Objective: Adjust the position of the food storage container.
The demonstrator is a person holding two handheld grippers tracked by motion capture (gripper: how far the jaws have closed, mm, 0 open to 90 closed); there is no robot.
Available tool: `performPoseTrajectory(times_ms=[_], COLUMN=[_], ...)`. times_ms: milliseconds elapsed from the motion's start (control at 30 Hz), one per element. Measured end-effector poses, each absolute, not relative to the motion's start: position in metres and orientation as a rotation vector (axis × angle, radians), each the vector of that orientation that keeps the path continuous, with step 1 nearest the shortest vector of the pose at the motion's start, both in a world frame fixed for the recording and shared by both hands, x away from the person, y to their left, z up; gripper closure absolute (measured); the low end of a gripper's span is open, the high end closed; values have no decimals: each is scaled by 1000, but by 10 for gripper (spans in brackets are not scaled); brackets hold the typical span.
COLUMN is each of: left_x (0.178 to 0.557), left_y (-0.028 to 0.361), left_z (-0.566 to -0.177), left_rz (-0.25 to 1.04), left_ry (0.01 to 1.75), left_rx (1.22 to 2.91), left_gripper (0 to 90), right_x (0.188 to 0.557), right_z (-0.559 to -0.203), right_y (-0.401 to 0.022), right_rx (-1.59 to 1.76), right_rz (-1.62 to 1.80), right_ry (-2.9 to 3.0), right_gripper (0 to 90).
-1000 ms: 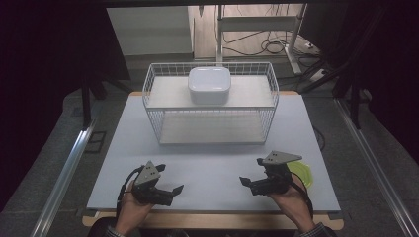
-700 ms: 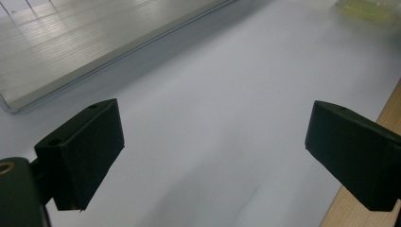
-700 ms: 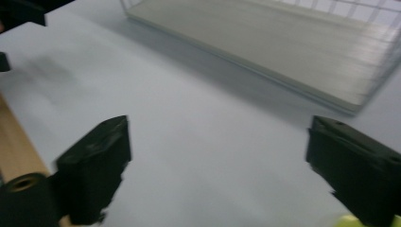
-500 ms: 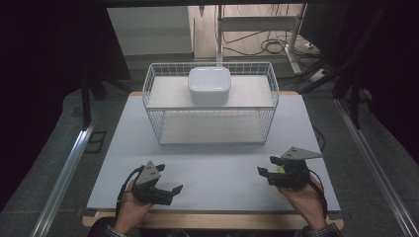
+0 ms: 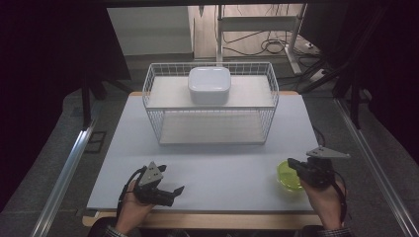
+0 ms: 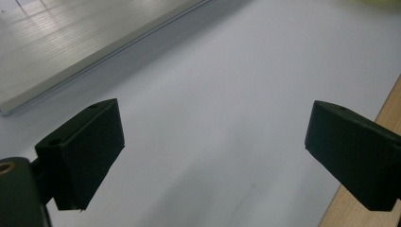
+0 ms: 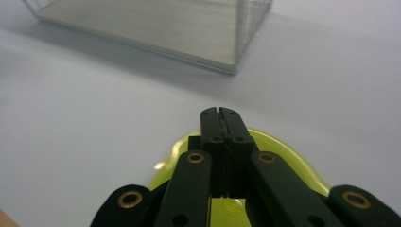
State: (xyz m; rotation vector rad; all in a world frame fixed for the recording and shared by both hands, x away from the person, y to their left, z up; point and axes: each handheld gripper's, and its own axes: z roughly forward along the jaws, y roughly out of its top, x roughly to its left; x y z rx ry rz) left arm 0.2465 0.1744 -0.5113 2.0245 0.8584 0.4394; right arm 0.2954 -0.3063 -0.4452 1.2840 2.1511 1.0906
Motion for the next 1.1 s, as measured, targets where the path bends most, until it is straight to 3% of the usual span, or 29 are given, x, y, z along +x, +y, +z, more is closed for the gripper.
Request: performPoseTrajectory(times_ms=[500,1100], left_x=[247,247], left_y=[174,171], left_z=[-512,-514], left_rz=[436,441], left_ry=[860,853], left_rx=[2033,2052], left_gripper=[53,53], right_x=[287,287], right_z=[-457,-474], right_y=[-359,-358], right_rx=[1459,1508], right_rz=[1001,924], right_ry=[2012,2074], right_gripper=[900,899])
